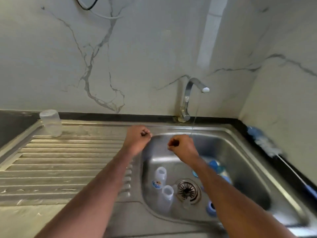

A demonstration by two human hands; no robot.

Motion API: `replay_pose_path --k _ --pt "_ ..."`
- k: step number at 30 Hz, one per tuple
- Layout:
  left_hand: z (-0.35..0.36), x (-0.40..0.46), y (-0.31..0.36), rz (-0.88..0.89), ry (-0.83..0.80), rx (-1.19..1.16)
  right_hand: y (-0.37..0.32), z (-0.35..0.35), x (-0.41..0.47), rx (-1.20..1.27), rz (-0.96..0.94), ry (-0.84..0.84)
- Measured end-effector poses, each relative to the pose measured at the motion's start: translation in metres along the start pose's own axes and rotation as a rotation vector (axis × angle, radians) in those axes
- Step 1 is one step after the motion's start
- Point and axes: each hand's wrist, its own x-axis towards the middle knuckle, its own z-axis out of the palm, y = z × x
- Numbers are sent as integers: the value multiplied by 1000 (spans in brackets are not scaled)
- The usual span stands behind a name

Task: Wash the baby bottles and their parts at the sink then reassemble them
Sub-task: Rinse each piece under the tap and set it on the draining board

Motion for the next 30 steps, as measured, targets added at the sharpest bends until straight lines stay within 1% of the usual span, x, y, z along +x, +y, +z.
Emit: replay_pose_path --k 3,5,6,8,10,12,17,20,22,24,25,27,29,30 --pt "62 -6 27 26 -134 -82 64 -33 -17 -32 185 86" --pt "92 -8 35 14 -188 -87 90 -44 -24 -63 261 94" --pt "104 -8 38 1 -204 -80 102 -47 -25 -97 285 62" --pt "122 -8 39 -40 -234 -71 118 -44 -24 -201 321 -59" --pt "132 -7 37 -91 -244 -64 130 -32 -20 -247 348 -174" --pt "140 -3 32 -104 -238 -54 140 -20 -12 -315 345 -215" --pt "148 -1 25 -98 -280 -63 150 -9 -2 -504 234 -337" --pt "149 2 25 -111 -282 -107 155 0 0 -573 218 -351" --pt "151 4 22 -132 -283 -131 155 2 1 -539 247 -348" --pt "152 5 18 -154 -252 -137 149 1 8 -440 237 -280" --pt "154 6 16 -166 -227 -143 144 0 12 -335 230 -225" --pt "156 7 13 -178 -191 -158 126 -4 23 -23 220 -132" --pt "157 7 12 -183 -200 -180 106 -7 29 273 247 -117" --pt "157 5 14 -182 -212 -204 100 -8 30 369 262 -125"
